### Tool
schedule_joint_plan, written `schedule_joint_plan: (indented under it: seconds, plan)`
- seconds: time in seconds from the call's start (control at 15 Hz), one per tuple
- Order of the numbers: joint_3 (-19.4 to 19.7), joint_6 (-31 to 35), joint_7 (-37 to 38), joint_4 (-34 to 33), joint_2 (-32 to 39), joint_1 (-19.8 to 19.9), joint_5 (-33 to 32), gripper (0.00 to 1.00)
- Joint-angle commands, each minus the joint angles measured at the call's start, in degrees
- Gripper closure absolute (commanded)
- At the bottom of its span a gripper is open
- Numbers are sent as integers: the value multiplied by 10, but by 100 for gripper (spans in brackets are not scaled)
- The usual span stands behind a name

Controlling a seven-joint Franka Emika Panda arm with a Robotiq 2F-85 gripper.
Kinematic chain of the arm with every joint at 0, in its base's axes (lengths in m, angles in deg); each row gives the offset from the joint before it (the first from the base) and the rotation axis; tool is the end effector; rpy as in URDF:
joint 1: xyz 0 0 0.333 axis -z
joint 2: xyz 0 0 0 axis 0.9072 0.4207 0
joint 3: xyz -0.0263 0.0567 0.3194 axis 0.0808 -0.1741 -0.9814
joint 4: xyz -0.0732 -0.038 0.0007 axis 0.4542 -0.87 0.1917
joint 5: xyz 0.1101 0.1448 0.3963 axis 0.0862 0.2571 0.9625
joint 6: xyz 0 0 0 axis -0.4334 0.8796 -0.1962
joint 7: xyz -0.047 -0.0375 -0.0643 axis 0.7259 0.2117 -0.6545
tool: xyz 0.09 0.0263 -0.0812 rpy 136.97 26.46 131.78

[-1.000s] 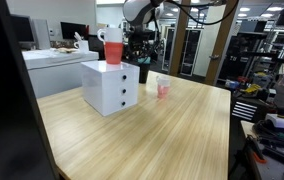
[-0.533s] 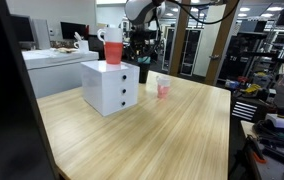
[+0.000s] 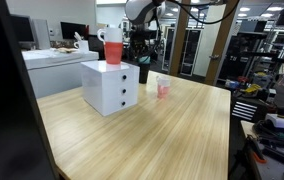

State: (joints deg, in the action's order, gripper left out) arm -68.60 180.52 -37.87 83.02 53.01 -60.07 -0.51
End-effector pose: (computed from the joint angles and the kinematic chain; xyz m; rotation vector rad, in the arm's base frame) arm 0.7606 -0.2683 0.3299 2.6463 -1.1920 0.2550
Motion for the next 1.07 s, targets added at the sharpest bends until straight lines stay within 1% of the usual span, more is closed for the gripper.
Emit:
schedule_joint_plan:
  seconds: [0.0,0.27,1.0]
  plan:
    - [-8,7,10,26,-24,3,-13,92]
    - [-9,1,9,25,-29,2,-13,93]
    - [-14,-7,7,26,-61,1,-13,93]
